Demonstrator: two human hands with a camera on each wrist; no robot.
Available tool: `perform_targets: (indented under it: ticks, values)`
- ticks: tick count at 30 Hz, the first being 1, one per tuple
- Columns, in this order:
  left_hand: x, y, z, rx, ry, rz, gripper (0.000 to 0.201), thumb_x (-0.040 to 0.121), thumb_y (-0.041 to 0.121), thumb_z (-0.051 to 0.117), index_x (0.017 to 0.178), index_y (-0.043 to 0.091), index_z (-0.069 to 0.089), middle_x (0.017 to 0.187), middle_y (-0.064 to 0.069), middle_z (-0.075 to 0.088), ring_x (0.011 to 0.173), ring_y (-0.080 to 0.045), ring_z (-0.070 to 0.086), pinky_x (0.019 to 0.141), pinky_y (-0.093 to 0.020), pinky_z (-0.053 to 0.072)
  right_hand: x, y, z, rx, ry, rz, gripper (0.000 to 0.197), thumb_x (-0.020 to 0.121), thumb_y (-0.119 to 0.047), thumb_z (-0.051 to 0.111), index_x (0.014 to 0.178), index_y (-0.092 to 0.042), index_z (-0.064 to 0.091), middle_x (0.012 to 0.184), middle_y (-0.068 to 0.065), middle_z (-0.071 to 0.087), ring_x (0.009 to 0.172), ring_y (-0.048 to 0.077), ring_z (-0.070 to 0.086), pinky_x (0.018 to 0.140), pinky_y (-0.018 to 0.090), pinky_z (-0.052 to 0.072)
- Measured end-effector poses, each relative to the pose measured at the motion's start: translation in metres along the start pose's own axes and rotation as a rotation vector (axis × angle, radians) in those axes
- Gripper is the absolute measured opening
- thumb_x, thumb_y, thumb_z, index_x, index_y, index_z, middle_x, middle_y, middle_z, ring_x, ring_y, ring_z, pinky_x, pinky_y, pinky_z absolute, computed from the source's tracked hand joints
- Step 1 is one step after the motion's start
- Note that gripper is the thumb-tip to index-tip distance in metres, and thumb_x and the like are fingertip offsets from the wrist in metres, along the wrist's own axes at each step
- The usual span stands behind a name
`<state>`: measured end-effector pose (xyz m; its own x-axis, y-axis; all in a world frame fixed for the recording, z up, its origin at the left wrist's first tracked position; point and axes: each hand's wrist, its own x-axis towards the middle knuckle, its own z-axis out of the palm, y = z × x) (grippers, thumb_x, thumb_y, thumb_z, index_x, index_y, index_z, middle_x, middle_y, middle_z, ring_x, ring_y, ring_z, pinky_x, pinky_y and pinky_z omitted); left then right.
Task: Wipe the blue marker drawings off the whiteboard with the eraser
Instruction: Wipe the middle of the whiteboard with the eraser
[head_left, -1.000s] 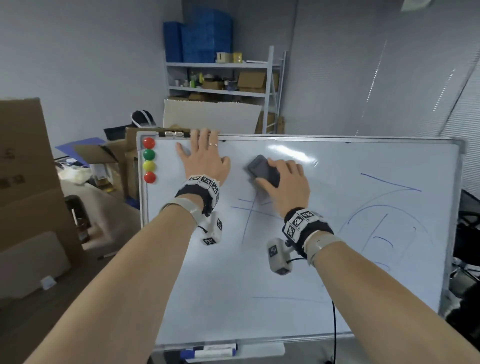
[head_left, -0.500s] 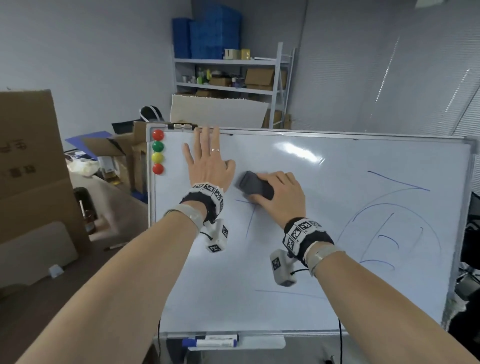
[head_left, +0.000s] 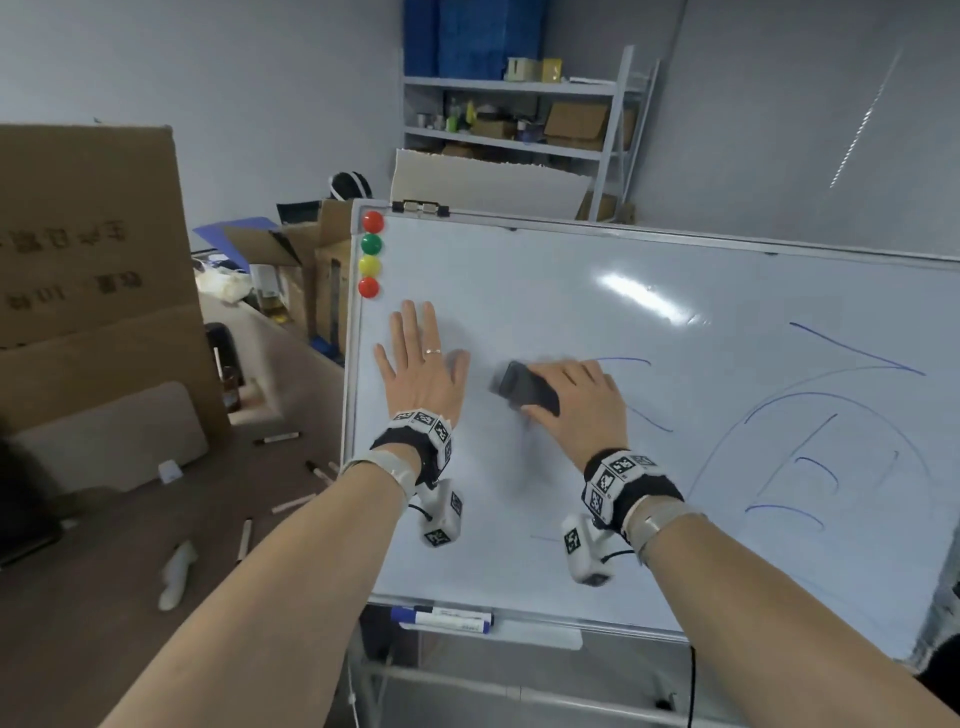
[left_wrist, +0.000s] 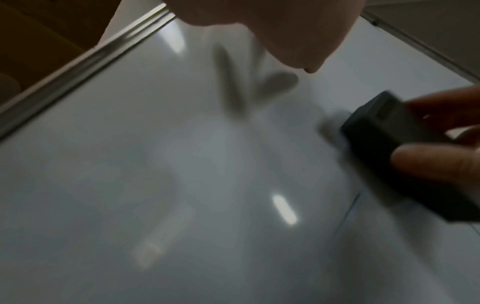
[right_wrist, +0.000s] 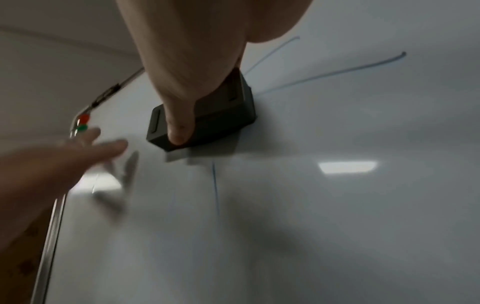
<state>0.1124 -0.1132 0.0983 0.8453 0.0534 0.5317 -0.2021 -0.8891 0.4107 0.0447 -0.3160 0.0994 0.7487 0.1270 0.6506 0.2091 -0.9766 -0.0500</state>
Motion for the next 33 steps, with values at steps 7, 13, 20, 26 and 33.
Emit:
perform_targets:
  ticks: [7, 13, 20, 26, 33]
  values:
    - [-0.01, 0.002, 0.006, 0.005, -0.065, 0.004, 0.073, 0.1, 0.051, 0.03, 0.157, 0.02, -0.005, 0.164, -0.004, -0.012, 0.152, -0.025, -0.011, 0.121, -0.053, 0.004, 0.036, 0.004, -0.026, 0.032, 0.142, 0.087, 0.05, 0.082, -0.045, 0.073, 0.126, -0.027, 0.059, 0.116, -0.004, 0.061, 0.105, 0.027, 0.049, 0.086, 0.04, 0.043]
    - [-0.012, -0.005, 0.014, 0.012, -0.007, -0.031, 0.074, 0.099, 0.05, 0.029, 0.157, 0.021, -0.005, 0.164, -0.001, -0.012, 0.152, -0.023, -0.009, 0.119, -0.06, 0.006, 0.009, -0.017, 0.009, 0.028, -0.039, -0.183, 0.053, 0.078, -0.049, 0.076, 0.123, -0.026, 0.062, 0.109, -0.001, 0.062, 0.101, 0.025, 0.051, 0.084, 0.045, 0.048]
    - [-0.027, -0.01, 0.031, 0.018, -0.026, -0.112, 0.072, 0.099, 0.048, 0.029, 0.157, 0.023, -0.005, 0.164, 0.0, -0.011, 0.152, -0.023, -0.009, 0.113, -0.067, 0.011, 0.038, 0.008, -0.006, 0.014, 0.171, 0.047, 0.052, 0.087, -0.049, 0.066, 0.132, -0.028, 0.056, 0.117, -0.001, 0.059, 0.105, 0.028, 0.048, 0.087, 0.039, 0.04]
    - [-0.028, -0.002, 0.036, -0.008, -0.031, -0.133, 0.072, 0.098, 0.046, 0.027, 0.156, 0.023, -0.007, 0.164, 0.0, -0.014, 0.152, -0.023, -0.012, 0.114, -0.067, 0.008, -0.003, 0.003, 0.018, 0.072, 0.011, -0.126, 0.054, 0.082, -0.049, 0.071, 0.13, -0.029, 0.059, 0.112, 0.002, 0.058, 0.102, 0.026, 0.05, 0.086, 0.041, 0.044]
    - [-0.032, 0.008, 0.044, -0.057, -0.023, -0.236, 0.074, 0.096, 0.046, 0.029, 0.156, 0.023, -0.006, 0.164, 0.001, -0.015, 0.152, -0.023, -0.011, 0.114, -0.068, 0.007, 0.002, 0.028, 0.007, 0.06, 0.027, -0.111, 0.055, 0.082, -0.05, 0.071, 0.132, -0.03, 0.057, 0.112, 0.001, 0.058, 0.101, 0.025, 0.049, 0.085, 0.039, 0.045]
